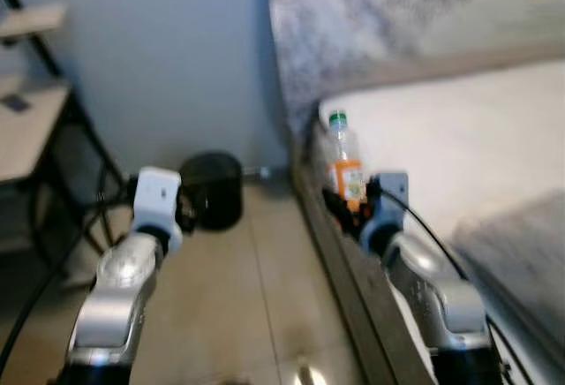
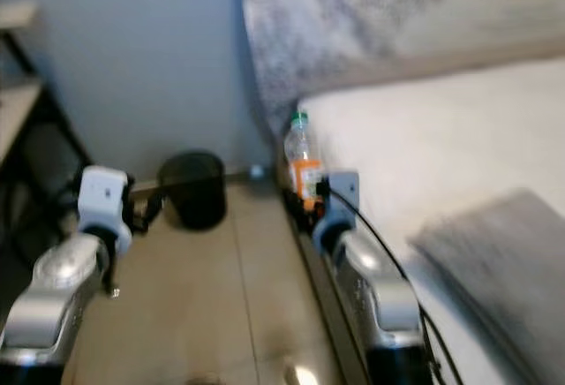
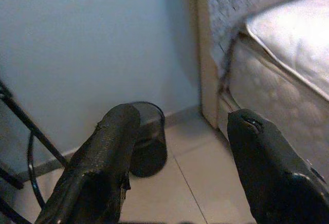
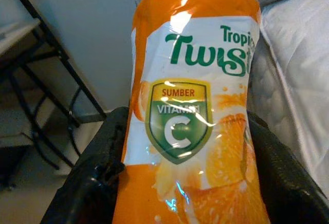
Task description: Clean up the room
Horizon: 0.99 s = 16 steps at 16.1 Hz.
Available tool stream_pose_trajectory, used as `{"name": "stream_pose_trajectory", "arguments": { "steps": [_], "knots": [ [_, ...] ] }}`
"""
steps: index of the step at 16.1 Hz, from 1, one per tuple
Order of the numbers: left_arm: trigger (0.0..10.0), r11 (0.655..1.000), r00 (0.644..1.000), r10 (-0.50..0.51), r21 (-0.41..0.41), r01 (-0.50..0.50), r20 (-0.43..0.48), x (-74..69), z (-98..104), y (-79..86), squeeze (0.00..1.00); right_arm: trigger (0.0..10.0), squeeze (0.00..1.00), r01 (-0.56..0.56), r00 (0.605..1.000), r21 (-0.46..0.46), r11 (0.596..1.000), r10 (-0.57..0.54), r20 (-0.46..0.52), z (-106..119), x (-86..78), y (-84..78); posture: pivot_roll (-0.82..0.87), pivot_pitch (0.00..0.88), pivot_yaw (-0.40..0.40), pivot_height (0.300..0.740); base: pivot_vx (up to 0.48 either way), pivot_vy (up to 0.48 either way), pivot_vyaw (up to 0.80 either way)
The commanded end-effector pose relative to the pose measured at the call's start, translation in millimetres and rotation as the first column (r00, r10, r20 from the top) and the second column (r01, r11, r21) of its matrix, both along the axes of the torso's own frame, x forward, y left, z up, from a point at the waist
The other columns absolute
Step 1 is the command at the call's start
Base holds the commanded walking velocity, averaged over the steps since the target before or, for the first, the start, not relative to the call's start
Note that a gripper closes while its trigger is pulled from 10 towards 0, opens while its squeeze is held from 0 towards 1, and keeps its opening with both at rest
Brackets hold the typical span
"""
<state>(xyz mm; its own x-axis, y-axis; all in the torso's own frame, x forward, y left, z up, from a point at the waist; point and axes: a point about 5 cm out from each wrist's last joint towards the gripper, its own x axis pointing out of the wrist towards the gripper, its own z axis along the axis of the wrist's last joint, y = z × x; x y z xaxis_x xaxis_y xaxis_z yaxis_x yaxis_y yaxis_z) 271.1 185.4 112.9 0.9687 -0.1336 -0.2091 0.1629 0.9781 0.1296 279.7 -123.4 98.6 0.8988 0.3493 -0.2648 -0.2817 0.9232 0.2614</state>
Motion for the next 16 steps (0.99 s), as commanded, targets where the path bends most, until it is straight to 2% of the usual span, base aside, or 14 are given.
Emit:
{"name": "stream_pose_trajectory", "arguments": {
  "steps": [1, 2, 5, 8, 10, 16],
  "knots": [
    [10.0, 1.0, 1.0, -0.027, -0.012, 0.028, 0.013, 0.7, 3.9, -8.0, 0.0, 10.0, 0.0, 0.025, 1.0, -0.023, 0.999, -0.025, 0.003, 0.5, 0.4, -8.6, 0.07, 0.0, 0.04, 0.74, 0.334, 0.0, -0.69],
    [10.0, 1.0, 1.0, -0.025, -0.014, 0.025, 0.012, 0.9, 4.0, -7.8, 0.0, 10.0, 0.0, 0.024, 1.0, -0.029, 0.999, -0.024, 0.002, 0.2, 0.6, -8.5, 0.07, 0.0, 0.04, 0.74, 0.334, 0.0, -0.69],
    [10.0, 0.999, 1.0, -0.016, -0.038, 0.016, 0.004, 1.2, 4.3, -7.2, 0.0, 10.0, 0.0, 0.044, 0.999, -0.035, 0.998, -0.044, -0.011, -1.6, 1.3, -10.0, 0.07, 0.0, 0.041, 0.74, 0.344, 0.0, 0.0],
    [10.0, 0.999, 0.999, -0.032, -0.026, 0.032, 0.012, 1.9, 5.0, -8.1, 0.0, 10.0, 0.0, 0.03, 1.0, -0.053, 0.998, -0.03, -0.004, -1.3, 1.8, -8.9, 0.07, 0.0, 0.042, 0.74, 0.345, 0.0, 0.0],
    [10.0, 0.999, 0.998, -0.044, 0.0, 0.044, 0.034, 2.7, 7.0, -7.9, 0.0, 10.0, 0.0, 0.021, 1.0, -0.101, 0.995, -0.019, 0.02, -0.2, 2.2, -7.7, 0.08, 0.0, 0.042, 0.74, 0.358, 0.0, 0.0],
    [10.0, 0.999, 0.998, -0.041, 0.002, 0.041, 0.037, 1.4, 5.7, -6.8, 0.0, 10.0, 0.0, 0.055, 0.998, -0.103, 0.993, -0.056, 0.001, -2.9, 2.6, -10.5, 0.08, 0.0, 0.04, 0.74, 0.388, 0.0, 0.0]
  ]
}}
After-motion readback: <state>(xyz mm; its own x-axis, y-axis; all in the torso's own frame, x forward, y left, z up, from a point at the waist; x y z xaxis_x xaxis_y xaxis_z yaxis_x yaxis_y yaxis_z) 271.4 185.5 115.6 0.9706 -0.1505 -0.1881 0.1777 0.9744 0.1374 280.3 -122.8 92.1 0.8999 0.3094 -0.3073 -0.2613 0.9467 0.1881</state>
